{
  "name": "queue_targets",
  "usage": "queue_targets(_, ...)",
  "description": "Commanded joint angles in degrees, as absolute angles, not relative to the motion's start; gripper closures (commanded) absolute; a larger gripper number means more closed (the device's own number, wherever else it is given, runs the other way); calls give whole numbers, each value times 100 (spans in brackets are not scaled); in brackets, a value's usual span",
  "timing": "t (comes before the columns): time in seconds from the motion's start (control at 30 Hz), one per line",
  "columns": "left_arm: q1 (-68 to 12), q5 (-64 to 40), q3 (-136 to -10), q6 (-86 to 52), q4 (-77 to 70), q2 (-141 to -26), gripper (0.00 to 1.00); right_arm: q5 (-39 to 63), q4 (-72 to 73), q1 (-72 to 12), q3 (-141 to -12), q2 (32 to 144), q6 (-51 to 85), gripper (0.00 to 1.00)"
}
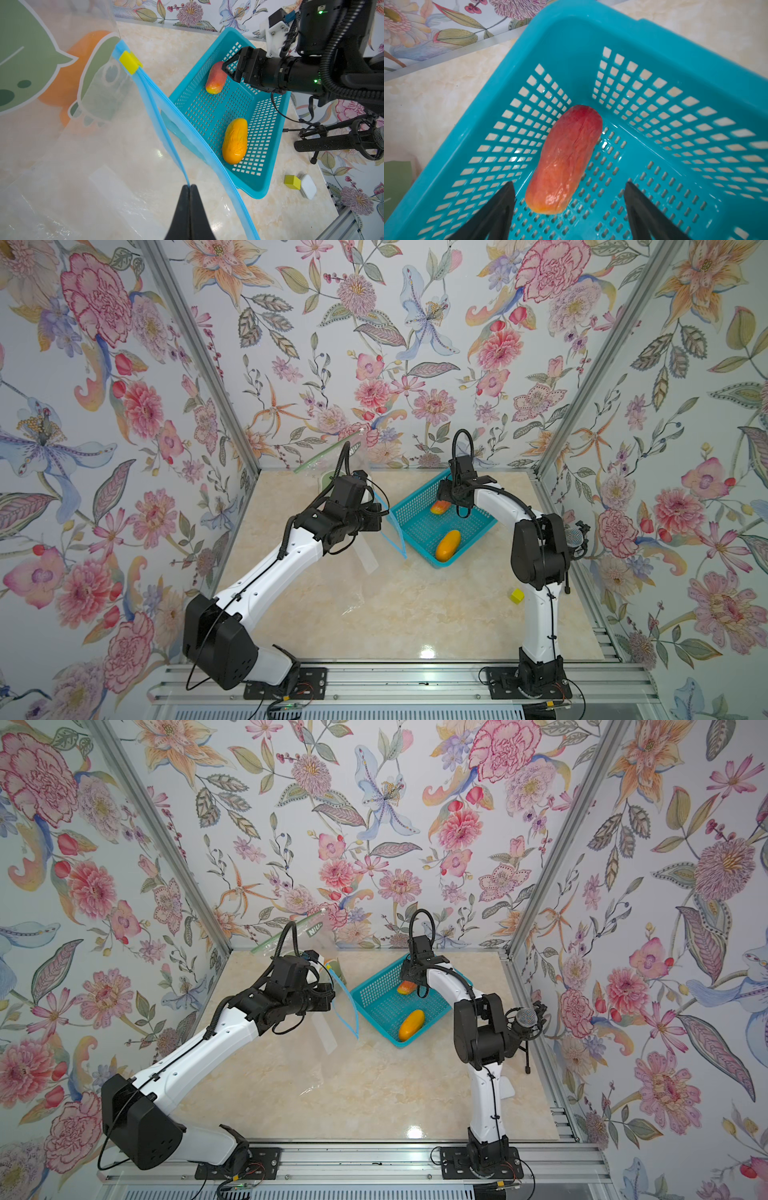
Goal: Place the mango in a zip-top bag and seal the zipper
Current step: Pick up the mango from the basket.
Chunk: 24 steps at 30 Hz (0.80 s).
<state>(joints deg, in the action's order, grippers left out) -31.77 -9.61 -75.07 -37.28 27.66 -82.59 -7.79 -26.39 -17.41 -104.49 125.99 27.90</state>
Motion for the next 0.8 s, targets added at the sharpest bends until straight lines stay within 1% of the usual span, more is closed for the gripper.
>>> queue_targets(0.0,-3103,-1090,-7403,-3721,2565,-8121,100,-390,-2719,-1631,-10851,12887,2931,18)
queue_targets(0.13,-3103,-1088,-7374,-3734,2547,-8128,100,-120,-2728,-1596,-11091,13210,3016,19)
queue_targets(0.27,-3103,-1116,-7342,-3761,2515,-8130,100,45,-2719,-1595,-11180,13423,3086,23)
queue_targets(0.53,-3103,-1090,-7340,-3766,2518,-8103,100,182,-2719,-1609,-11101,13577,3184,27)
queue_targets(0.6,-3103,-1090,-7316,-3779,2506,-8103,100,210,-2724,-1609,-11101,13629,3167,33)
queue_targets(0.67,-3107,-1090,-7310,-3779,2505,-8095,100,215,-2716,-1602,-11070,13641,3169,43)
queue_targets(0.77,-3103,-1073,-7272,-3786,2506,-8055,100,193,-2716,-1611,-10975,13535,3125,50)
